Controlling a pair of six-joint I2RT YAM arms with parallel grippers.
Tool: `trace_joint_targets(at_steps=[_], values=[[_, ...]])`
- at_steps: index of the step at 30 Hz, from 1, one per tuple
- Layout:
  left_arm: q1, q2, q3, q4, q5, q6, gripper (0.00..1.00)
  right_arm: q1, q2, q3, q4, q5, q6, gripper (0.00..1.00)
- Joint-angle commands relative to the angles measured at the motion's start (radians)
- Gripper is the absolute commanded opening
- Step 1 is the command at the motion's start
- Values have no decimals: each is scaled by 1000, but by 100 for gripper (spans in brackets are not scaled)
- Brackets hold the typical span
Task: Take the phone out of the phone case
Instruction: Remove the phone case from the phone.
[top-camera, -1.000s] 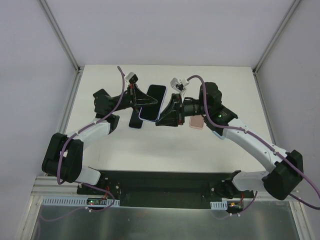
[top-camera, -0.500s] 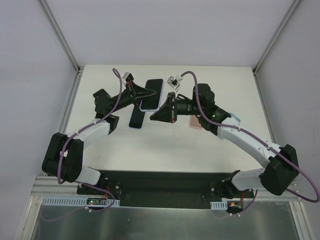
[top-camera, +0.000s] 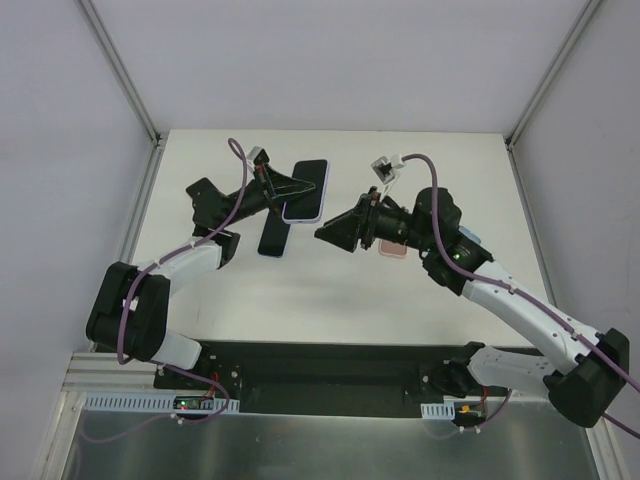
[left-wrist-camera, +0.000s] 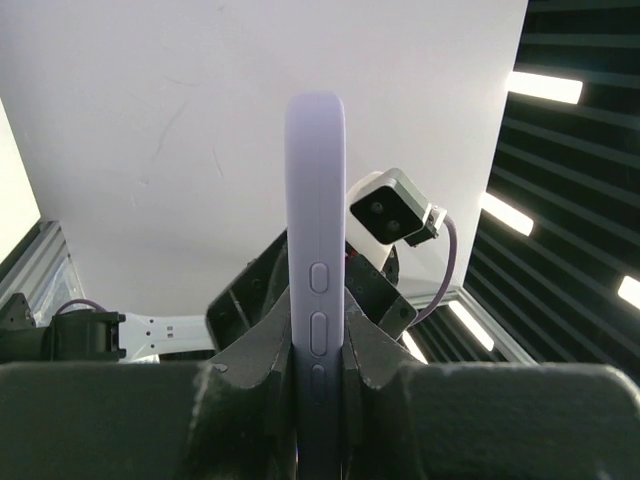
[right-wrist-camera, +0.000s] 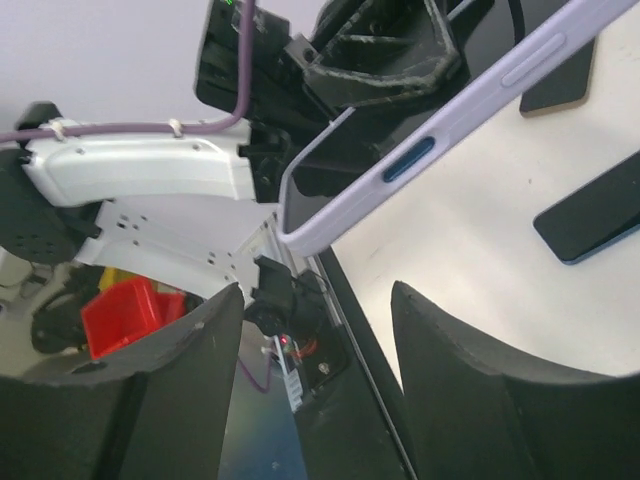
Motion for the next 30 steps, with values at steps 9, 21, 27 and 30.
trace_joint_targets(at_steps=[9, 21, 27, 30], values=[[-8, 0, 32, 157, -5, -139, 0, 26, 36, -67, 375, 132, 346, 60], [-3, 0, 29, 159, -8, -145, 0, 34, 50, -115, 472, 162, 431, 21], [-2, 6, 29, 163, -11, -154, 0, 40, 44, -125, 474, 160, 429, 12], [-2, 7, 30, 162, -13, -152, 0, 43, 55, -124, 484, 142, 436, 33]])
